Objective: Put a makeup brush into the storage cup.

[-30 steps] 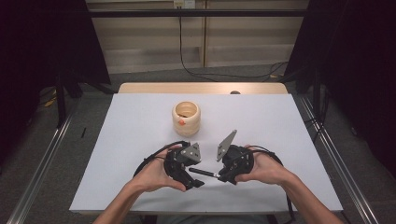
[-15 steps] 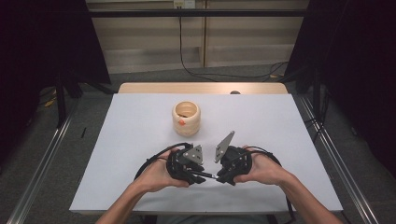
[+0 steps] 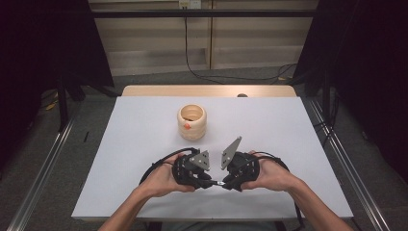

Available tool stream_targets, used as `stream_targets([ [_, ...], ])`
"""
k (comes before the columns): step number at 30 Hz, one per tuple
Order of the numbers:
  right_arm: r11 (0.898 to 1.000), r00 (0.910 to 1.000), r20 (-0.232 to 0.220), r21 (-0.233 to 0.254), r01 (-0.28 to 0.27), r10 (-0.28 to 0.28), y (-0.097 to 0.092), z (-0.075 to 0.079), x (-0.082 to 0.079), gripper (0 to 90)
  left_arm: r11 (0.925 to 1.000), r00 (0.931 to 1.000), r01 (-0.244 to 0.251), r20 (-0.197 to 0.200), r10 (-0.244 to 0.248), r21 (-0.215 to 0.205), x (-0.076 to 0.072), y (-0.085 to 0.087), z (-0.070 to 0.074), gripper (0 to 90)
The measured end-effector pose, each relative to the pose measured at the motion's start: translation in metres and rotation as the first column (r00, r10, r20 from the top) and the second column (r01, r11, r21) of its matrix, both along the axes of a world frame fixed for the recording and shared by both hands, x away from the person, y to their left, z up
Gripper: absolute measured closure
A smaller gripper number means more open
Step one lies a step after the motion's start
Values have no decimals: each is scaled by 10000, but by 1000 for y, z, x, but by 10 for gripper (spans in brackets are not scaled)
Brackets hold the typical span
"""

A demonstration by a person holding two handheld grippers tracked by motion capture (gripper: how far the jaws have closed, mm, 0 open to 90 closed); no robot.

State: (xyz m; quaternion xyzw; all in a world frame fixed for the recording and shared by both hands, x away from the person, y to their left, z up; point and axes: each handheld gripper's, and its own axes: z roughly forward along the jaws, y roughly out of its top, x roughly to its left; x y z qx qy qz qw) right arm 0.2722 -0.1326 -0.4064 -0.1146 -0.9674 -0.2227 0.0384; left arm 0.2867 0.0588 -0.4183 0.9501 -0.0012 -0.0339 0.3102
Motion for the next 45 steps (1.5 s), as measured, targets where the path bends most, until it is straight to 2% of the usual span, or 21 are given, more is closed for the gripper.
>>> stream_targets([
  [2,10000,10000,17,-26,-75,75,0,0,0,780,10000,10000,48,43,-48,9,-1,-1,-1,754],
  [4,10000,10000,34,-37,-56,56,0,-1,-1,772,9997,9996,251,-93,-251,39,-1,-1,-1,770],
  [9,9997,9999,113,224,-115,112,-4,1,0,758,9994,9994,304,-185,-307,-139,-2,-1,1,793],
  [17,9990,10000,56,437,-31,28,-6,1,3,747,9997,9996,154,-234,-158,-174,-2,0,1,795],
  [24,9979,9999,-98,634,132,-126,-7,0,4,730,9997,9985,96,-532,-107,-215,0,3,1,795],
  [28,9967,9997,-84,778,219,-213,-9,0,6,696,9994,9986,-168,-504,152,-301,1,4,-1,795],
  [39,9879,9967,-5,1326,808,-814,-16,4,9,556,9992,9977,-220,-642,199,-320,2,6,-2,795],
  [45,9800,9939,12,1667,1083,-1101,-21,5,10,402,9991,9975,-262,-668,239,-335,2,7,-2,795],
])
